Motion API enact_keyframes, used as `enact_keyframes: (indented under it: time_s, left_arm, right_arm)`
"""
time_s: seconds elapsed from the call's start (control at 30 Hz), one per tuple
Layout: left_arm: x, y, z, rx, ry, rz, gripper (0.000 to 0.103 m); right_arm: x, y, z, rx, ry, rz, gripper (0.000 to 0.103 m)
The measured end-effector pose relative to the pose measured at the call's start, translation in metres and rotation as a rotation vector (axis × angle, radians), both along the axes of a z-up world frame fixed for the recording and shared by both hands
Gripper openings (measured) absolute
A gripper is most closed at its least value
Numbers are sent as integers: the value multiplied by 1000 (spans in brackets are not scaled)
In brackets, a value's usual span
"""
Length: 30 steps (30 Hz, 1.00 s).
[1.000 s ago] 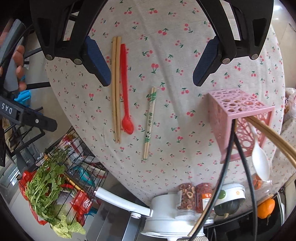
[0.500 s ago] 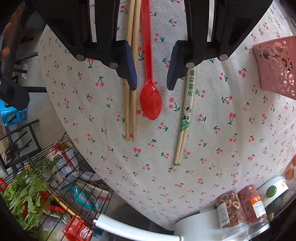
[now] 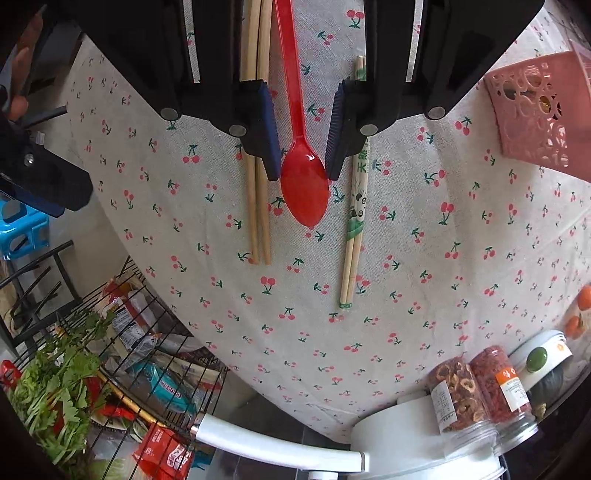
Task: Organize utensils
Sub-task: 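Close the right tool on a wooden chopstick while the left tool lifts the red spoon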
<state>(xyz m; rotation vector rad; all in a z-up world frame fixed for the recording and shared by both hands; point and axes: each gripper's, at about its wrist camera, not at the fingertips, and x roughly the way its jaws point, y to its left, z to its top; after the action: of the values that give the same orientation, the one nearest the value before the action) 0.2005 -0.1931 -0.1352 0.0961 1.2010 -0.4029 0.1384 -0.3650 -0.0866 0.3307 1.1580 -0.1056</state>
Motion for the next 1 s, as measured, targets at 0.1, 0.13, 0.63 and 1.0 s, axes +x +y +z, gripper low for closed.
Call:
enact_keyframes:
  time_s: [0.1, 0.13, 0.63, 1.0]
  left_arm:
    - [-14, 14, 20, -27, -45, -7, 26]
    - [-20, 19, 27, -34, -62, -7, 26]
    - [-104, 134, 91, -160, -293, 43, 26]
    - [-110, 182, 89, -259, -271, 75, 26]
  right_arm:
    - [1, 6, -2, -17, 6, 15, 101]
    - [2, 8, -4, -20, 10, 20, 101]
    - [25, 46, -33, 6, 62, 87, 100]
    - [53, 74, -42, 216, -12, 135, 43]
